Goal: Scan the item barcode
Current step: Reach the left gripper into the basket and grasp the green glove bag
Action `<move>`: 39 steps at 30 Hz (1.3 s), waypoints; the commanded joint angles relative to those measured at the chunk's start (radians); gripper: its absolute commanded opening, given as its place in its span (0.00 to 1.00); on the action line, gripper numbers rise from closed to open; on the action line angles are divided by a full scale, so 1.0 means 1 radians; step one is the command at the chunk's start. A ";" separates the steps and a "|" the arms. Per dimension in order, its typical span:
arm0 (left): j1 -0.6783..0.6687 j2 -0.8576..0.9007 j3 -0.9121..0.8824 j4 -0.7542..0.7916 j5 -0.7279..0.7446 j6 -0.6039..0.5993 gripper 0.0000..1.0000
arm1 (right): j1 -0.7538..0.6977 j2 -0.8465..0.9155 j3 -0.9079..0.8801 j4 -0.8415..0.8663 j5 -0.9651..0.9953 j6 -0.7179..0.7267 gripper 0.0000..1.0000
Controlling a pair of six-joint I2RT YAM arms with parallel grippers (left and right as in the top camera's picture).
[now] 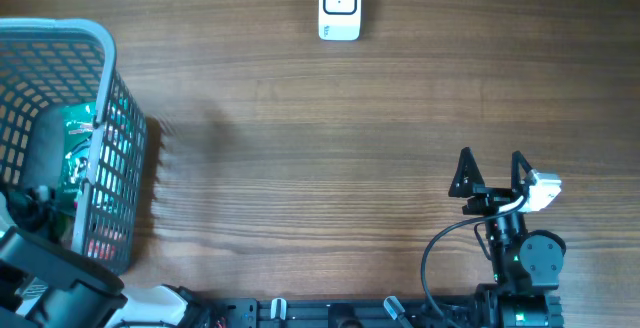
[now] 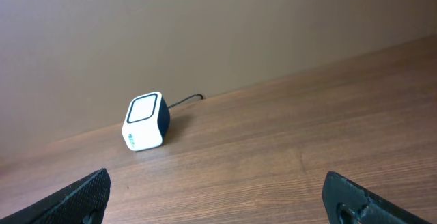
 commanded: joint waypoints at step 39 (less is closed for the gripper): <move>-0.145 -0.214 -0.351 0.232 -0.206 -0.037 0.70 | 0.006 -0.004 -0.001 0.002 -0.012 -0.014 1.00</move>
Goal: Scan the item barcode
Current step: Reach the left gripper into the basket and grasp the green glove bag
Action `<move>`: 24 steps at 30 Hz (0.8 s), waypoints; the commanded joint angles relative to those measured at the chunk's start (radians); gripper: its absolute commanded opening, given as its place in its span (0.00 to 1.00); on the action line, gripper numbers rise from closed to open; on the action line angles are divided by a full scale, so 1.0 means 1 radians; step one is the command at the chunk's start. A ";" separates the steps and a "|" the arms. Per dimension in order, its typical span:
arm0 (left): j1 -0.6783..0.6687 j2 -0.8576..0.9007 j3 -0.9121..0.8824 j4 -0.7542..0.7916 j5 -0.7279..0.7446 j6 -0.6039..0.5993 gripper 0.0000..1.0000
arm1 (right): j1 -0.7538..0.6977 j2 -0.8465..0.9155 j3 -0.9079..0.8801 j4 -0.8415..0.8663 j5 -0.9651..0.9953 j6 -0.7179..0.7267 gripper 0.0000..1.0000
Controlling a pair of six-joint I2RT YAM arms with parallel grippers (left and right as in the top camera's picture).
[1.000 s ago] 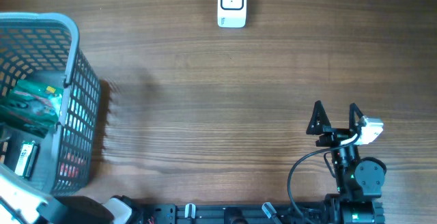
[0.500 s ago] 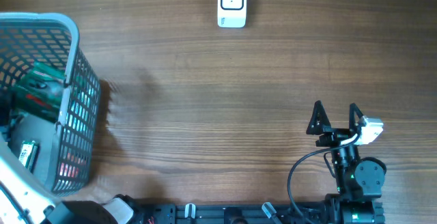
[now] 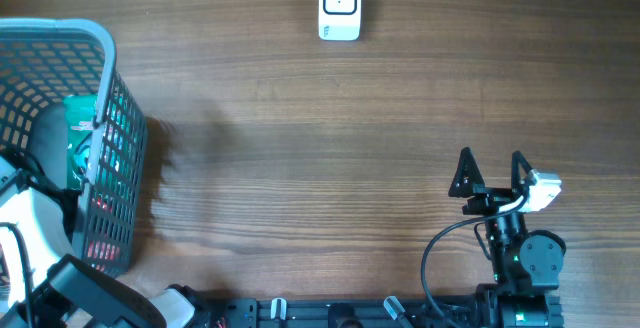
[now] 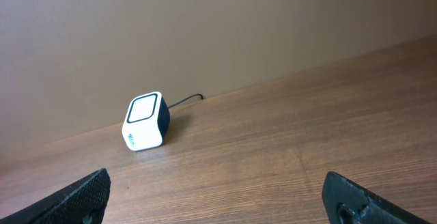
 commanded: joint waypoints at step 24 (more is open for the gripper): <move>0.089 -0.003 0.184 -0.100 0.088 -0.179 1.00 | 0.006 -0.004 -0.001 0.002 -0.012 -0.014 1.00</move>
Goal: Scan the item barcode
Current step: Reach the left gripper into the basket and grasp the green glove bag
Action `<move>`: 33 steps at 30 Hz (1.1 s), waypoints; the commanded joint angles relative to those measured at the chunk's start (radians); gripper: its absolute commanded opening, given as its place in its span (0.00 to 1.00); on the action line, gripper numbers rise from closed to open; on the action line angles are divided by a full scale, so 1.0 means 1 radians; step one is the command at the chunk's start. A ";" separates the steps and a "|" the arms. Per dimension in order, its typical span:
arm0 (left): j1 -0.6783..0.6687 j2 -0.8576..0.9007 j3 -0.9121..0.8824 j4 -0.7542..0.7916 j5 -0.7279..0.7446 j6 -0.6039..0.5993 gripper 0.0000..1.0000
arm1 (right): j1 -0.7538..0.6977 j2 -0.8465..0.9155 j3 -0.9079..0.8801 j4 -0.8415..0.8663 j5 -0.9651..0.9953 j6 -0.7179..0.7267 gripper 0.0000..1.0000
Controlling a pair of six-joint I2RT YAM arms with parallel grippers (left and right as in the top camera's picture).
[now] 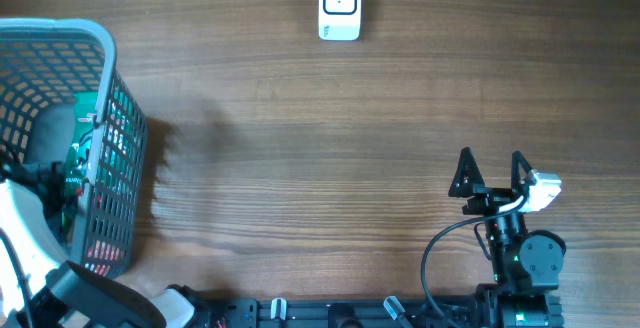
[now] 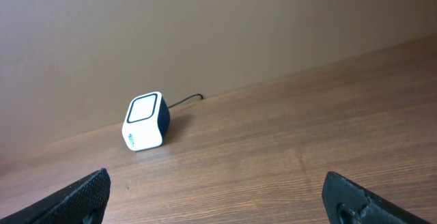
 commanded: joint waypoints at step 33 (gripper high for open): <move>0.167 0.319 -0.024 0.045 0.127 -0.076 0.70 | 0.006 -0.004 -0.001 0.002 -0.012 -0.014 1.00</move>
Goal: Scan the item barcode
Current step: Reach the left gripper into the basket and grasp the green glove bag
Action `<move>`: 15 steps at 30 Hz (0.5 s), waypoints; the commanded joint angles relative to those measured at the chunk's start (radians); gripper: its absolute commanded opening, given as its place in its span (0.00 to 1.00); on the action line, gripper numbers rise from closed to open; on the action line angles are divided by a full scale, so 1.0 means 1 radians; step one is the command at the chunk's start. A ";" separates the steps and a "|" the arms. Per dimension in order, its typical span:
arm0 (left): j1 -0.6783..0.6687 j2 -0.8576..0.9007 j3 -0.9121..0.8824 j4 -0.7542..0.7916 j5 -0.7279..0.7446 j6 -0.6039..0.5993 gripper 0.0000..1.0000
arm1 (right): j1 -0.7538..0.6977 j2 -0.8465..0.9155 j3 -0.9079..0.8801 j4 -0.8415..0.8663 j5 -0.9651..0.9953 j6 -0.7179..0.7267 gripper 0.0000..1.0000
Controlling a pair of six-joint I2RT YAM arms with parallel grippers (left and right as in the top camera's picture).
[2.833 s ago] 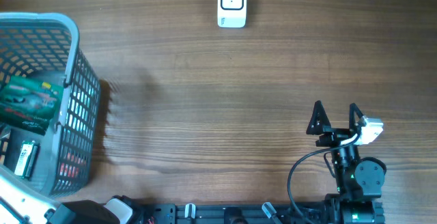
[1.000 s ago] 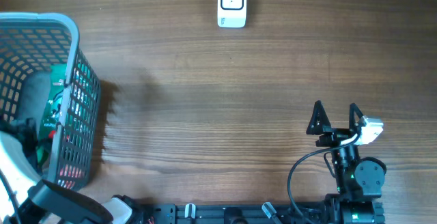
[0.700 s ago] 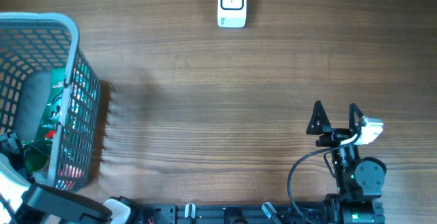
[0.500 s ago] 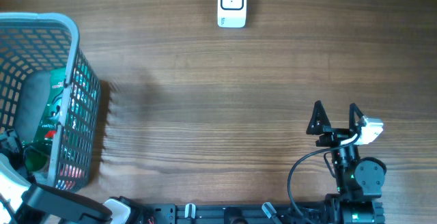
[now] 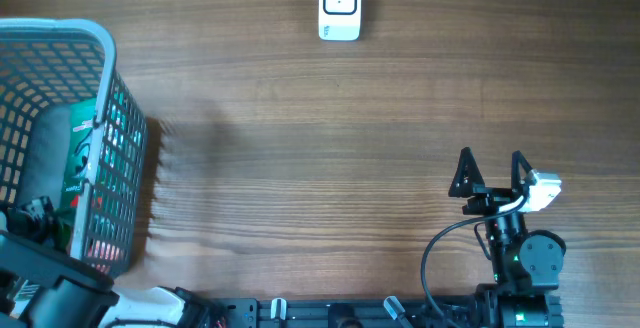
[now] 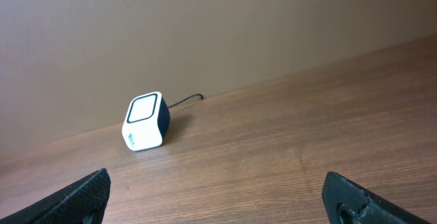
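Observation:
The white barcode scanner stands at the table's far edge, its window facing up; it also shows as the white scanner with a cable behind it. A green packet lies inside the grey mesh basket at the left, against the right wall. My left arm reaches into the basket's near corner; its fingers are hidden among the mesh. My right gripper rests open near the front right, nothing between its fingertips, far from scanner and packet.
A large grey shape fills the basket beside the green packet. Something red shows low through the basket's wall. Wooden table spans between basket, scanner and right arm.
My left arm has shifted at the basket's near corner: its white link is out of view and dark parts sit there now. The green packet shows longer along the basket wall. The right arm has not moved.
My left arm stayed at the basket's near corner throughout, first with dark parts showing, then twice with a white link over the basket, now dark again. The green packet stayed inside the basket, shifting slightly. The right gripper stayed open and still.

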 commanded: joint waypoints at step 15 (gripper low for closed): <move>-0.111 -0.249 0.501 -0.333 -0.008 0.048 0.67 | 0.006 -0.004 -0.001 0.002 -0.012 -0.013 1.00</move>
